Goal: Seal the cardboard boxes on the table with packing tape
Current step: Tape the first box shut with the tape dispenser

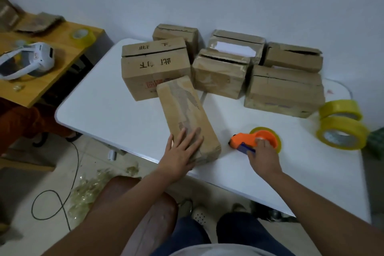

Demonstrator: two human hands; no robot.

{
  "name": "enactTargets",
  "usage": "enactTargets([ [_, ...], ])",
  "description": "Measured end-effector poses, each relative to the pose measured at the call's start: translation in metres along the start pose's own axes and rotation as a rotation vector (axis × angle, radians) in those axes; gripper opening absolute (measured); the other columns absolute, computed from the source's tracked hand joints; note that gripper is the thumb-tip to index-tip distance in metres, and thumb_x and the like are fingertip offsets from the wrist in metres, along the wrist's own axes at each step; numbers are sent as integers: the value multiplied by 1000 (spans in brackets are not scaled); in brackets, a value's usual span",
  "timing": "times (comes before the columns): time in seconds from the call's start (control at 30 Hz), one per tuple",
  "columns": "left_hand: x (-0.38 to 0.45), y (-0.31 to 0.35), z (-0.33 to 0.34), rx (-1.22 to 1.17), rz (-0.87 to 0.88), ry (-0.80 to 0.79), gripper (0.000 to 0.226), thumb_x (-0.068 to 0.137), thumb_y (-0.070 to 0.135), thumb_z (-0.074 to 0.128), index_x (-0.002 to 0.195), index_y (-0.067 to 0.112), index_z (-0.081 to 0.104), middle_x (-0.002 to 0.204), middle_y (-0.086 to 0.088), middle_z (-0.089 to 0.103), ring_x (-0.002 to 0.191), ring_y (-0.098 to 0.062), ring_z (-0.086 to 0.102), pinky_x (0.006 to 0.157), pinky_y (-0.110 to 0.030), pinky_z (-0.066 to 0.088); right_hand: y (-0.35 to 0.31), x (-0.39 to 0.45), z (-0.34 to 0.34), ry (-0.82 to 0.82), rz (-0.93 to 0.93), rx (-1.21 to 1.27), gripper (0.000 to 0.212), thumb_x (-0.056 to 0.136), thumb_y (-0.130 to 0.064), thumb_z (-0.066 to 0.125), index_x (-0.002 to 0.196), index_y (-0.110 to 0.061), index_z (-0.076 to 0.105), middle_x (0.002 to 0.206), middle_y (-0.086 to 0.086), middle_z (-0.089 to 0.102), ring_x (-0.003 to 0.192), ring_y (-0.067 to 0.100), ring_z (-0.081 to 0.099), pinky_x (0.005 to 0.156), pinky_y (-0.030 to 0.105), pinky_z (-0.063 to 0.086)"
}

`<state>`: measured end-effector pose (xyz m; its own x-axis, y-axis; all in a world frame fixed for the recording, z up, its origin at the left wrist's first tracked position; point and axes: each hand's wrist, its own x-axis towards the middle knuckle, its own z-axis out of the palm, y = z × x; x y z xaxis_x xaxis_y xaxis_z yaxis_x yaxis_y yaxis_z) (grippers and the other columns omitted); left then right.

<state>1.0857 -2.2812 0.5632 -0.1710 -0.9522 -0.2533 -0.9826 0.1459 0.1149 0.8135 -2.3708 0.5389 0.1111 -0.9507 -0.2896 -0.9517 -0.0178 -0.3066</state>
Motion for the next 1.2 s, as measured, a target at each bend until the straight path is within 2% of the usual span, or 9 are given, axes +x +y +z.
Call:
enactTargets([
  [0.13, -3, 8, -4, -141, -122, 129, 92, 90, 38, 62, 156, 41, -2, 161, 6, -28, 150, -29, -20, 121, -50, 10, 2, 15, -1, -115, -17, -116, 57, 97, -41, 50, 139, -6, 34, 137, 11, 45, 125, 28, 44, 105, 38, 33],
  [0.23, -7, 12, -5, -199, -164, 114, 89, 92, 38, 63, 158, 35, 4, 161, 6, -27, 151, -29, -16, 116, -47, 31, 4, 18, -4, -189, 57, 29, 42, 95, -32, 56, 126, -9, 38, 117, 12, 43, 100, 22, 40, 91, 33, 34],
  [0.3, -7, 12, -5, -227, -174, 108, 91, 91, 36, 66, 158, 34, 4, 161, 8, -25, 151, -27, -15, 112, -45, 37, 11, 21, -3, -240, 64, 0, 47, 95, -29, 54, 134, -5, 40, 123, 14, 45, 96, 19, 26, 84, 34, 33],
  [0.5, -2, 17, -2, -105, -136, 39, 84, 96, 40, 59, 158, 27, 4, 161, 6, -22, 151, -31, -18, 123, -42, 13, 22, 23, -8, -297, 12, -45, 37, 103, -28, 35, 125, -3, 50, 108, 12, 57, 88, 25, 48, 75, 33, 35],
  [0.6, 0, 23, 0, -127, -156, 31, 81, 97, 39, 58, 158, 28, 5, 161, 8, -20, 150, -31, -19, 123, -42, 11, 20, 19, -25, -265, -111, -95, 26, 103, -27, 37, 117, -7, 45, 105, 11, 64, 89, 25, 62, 73, 32, 44],
  [0.73, 10, 35, 0, -204, -155, 63, 79, 96, 39, 59, 158, 29, 10, 160, 11, -19, 151, -27, -17, 118, -41, 33, 6, 9, -55, 127, -418, 88, 16, 96, -5, 39, 103, 2, 52, 89, 19, 68, 71, 25, 66, 62, 42, 58],
  [0.87, 23, 41, -3, -205, -181, 25, 80, 97, 39, 58, 157, 36, 6, 161, 20, -14, 151, -17, -16, 98, -36, 52, 25, -3, -56, -239, -122, 193, 27, 105, -31, 34, 119, -12, 47, 108, 11, 64, 91, 29, 61, 75, 38, 49],
  [1.07, 39, 42, -19, -313, -217, -49, 80, 91, 39, 66, 156, 31, 19, 165, 9, 7, 152, -27, -6, 122, -45, 19, 5, 18, -89, -270, -93, 431, 28, 101, -38, 43, 100, -13, 55, 94, 4, 65, 80, 18, 62, 66, 33, 46],
  [1.2, 38, 29, -31, -239, -165, -119, 74, 95, 33, 61, 156, 32, 19, 166, 6, 1, 152, -28, -1, 122, -46, 21, -4, 18, -105, -266, -143, 494, 42, 96, -56, 44, 92, -17, 59, 85, -3, 66, 73, 11, 63, 57, 23, 39],
])
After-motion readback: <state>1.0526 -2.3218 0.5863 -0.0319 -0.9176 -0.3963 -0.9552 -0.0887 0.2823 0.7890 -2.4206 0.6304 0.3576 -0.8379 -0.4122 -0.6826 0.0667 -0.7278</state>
